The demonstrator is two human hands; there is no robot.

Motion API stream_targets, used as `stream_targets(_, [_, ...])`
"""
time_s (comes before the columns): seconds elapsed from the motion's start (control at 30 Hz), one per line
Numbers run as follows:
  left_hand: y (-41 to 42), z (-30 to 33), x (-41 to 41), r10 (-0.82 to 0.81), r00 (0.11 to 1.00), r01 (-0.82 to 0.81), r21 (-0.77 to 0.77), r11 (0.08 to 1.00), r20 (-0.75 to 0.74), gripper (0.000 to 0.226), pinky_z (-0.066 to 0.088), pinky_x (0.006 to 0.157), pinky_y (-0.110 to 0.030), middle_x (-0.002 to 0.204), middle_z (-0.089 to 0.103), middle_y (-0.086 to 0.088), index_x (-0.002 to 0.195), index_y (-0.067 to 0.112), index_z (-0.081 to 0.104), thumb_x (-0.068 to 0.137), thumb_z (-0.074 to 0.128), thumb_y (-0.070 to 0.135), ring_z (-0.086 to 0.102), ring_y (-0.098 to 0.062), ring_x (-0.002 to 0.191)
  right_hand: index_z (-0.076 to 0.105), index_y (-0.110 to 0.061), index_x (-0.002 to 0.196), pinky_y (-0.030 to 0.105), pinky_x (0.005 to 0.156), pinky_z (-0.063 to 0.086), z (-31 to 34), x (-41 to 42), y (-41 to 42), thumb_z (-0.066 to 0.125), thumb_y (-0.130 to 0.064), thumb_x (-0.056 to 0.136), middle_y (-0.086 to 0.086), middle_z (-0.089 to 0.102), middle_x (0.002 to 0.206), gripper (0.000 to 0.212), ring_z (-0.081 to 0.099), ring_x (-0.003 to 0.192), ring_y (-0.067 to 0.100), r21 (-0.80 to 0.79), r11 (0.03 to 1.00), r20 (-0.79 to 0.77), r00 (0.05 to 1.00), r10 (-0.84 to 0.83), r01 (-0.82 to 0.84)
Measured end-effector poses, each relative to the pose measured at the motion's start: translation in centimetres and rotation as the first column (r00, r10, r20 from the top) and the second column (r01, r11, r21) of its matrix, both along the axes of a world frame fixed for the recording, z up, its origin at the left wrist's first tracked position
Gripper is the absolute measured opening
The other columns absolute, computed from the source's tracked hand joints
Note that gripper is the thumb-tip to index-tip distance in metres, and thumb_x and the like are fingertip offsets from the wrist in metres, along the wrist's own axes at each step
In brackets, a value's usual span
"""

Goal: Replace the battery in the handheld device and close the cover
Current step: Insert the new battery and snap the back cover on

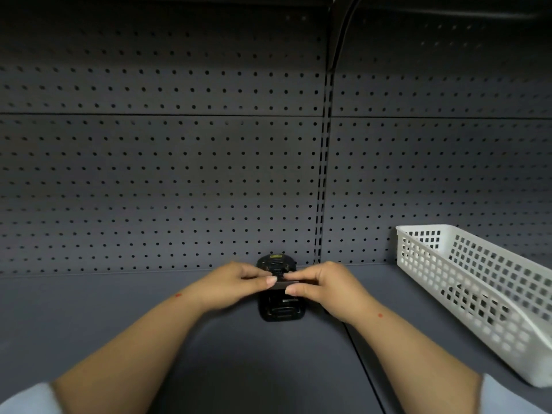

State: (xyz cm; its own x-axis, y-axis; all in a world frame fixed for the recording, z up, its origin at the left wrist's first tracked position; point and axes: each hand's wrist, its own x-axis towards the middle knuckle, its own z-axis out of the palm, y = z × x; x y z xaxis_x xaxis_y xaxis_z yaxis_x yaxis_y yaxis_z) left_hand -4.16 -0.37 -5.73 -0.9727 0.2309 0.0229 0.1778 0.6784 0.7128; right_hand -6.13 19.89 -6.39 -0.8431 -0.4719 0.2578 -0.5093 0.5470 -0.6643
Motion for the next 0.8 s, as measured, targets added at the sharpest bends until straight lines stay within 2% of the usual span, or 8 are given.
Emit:
stream_targets(0.07, [-0.4, -0.7, 0.1, -0.003, 1.0, 0.004, 0.092, 0.996, -0.011, 0.032, 0.034, 0.08, 0.004, 0.105, 0.061, 0.021, 0.116, 0.024, 0.061, 0.087, 0.056, 0.034, 0.051, 0.025, 0.086, 0.066, -0.026, 0.112, 0.003, 0.085, 0.036, -0.2, 0.0, -0.1, 0.068, -0.033, 0.079, -0.006, 0.067, 0.118, 0.034, 0.058, 0.107, 0.0, -0.018, 1.0, 0.003, 1.0, -0.005, 0.005])
stream_targets(0.17, [-0.6, -1.7, 0.0, 0.005, 0.998, 0.003, 0.138, 0.99, -0.058, 0.035, 0.032, 0.098, -0.007, 0.118, 0.058, 0.017, 0.119, 0.025, 0.059, 0.085, 0.057, 0.033, 0.05, 0.014, 0.105, 0.065, -0.025, 0.114, 0.013, 0.094, 0.037, -0.5, -0.1, -0.3, 0.067, -0.032, 0.079, -0.005, 0.065, 0.121, 0.035, 0.057, 0.111, 0.003, -0.037, 0.999, 0.003, 1.0, -0.01, 0.01])
stream_targets(0.27, [-0.6, -2.3, -0.3, 0.016, 0.991, -0.003, 0.105, 0.994, -0.13, 0.037, 0.027, 0.089, 0.004, 0.123, 0.052, 0.015, 0.122, 0.023, 0.056, 0.086, 0.058, 0.029, 0.047, 0.003, 0.116, 0.064, -0.025, 0.115, 0.015, 0.097, 0.038, -1.0, -0.3, -0.5, 0.067, -0.032, 0.079, -0.004, 0.064, 0.123, 0.037, 0.057, 0.113, 0.004, -0.017, 1.0, -0.008, 1.0, -0.011, 0.011])
stream_targets(0.4, [-0.5, -2.7, -0.3, 0.008, 0.976, 0.004, 0.051, 0.999, -0.218, 0.039, 0.024, 0.085, 0.008, 0.122, 0.05, 0.015, 0.123, 0.02, 0.056, 0.085, 0.06, 0.027, 0.047, 0.006, 0.113, 0.063, -0.023, 0.117, 0.004, 0.091, 0.034, -1.5, -0.5, -0.6, 0.068, -0.03, 0.079, -0.005, 0.064, 0.123, 0.038, 0.057, 0.113, 0.003, 0.0, 1.0, -0.035, 0.999, -0.023, 0.023])
stream_targets(0.47, [-0.4, -2.8, -0.2, 0.008, 0.972, 0.007, 0.064, 0.998, -0.233, 0.038, 0.027, 0.086, 0.006, 0.12, 0.053, 0.014, 0.121, 0.021, 0.058, 0.084, 0.062, 0.026, 0.048, 0.017, 0.103, 0.063, -0.023, 0.116, -0.005, 0.084, 0.03, -1.6, -0.5, -0.5, 0.068, -0.029, 0.079, -0.005, 0.064, 0.123, 0.038, 0.056, 0.115, 0.002, -0.004, 0.999, -0.046, 0.998, -0.034, 0.034])
stream_targets(0.53, [-0.3, -2.8, -0.2, 0.019, 0.973, 0.004, 0.101, 0.995, -0.231, 0.037, 0.033, 0.084, 0.003, 0.116, 0.06, 0.011, 0.119, 0.021, 0.06, 0.082, 0.064, 0.024, 0.053, 0.02, 0.094, 0.063, -0.023, 0.116, -0.006, 0.083, 0.029, -1.7, -0.5, -0.6, 0.068, -0.029, 0.079, -0.004, 0.064, 0.124, 0.038, 0.055, 0.115, 0.002, -0.012, 0.999, -0.051, 0.998, -0.042, 0.041])
stream_targets(0.7, [-0.1, -2.9, -0.1, 0.021, 0.978, 0.012, 0.158, 0.987, -0.207, 0.026, 0.046, 0.084, -0.01, 0.105, 0.07, -0.006, 0.103, 0.035, 0.063, 0.082, 0.065, 0.02, 0.064, -0.007, 0.094, 0.064, -0.022, 0.115, -0.01, 0.08, 0.027, -1.8, -0.5, -0.6, 0.07, -0.029, 0.078, -0.003, 0.064, 0.123, 0.038, 0.055, 0.115, 0.002, -0.018, 0.998, -0.051, 0.997, -0.059, 0.058])
stream_targets(0.8, [-0.2, -2.9, 0.0, 0.015, 0.977, 0.019, 0.158, 0.987, -0.212, 0.022, 0.048, 0.084, -0.016, 0.098, 0.07, -0.005, 0.096, 0.037, 0.062, 0.081, 0.066, 0.02, 0.065, -0.007, 0.087, 0.064, -0.023, 0.114, -0.012, 0.079, 0.025, -1.9, -0.6, -0.6, 0.071, -0.028, 0.077, -0.004, 0.063, 0.125, 0.038, 0.054, 0.115, 0.0, -0.028, 0.998, -0.031, 0.998, -0.058, 0.057])
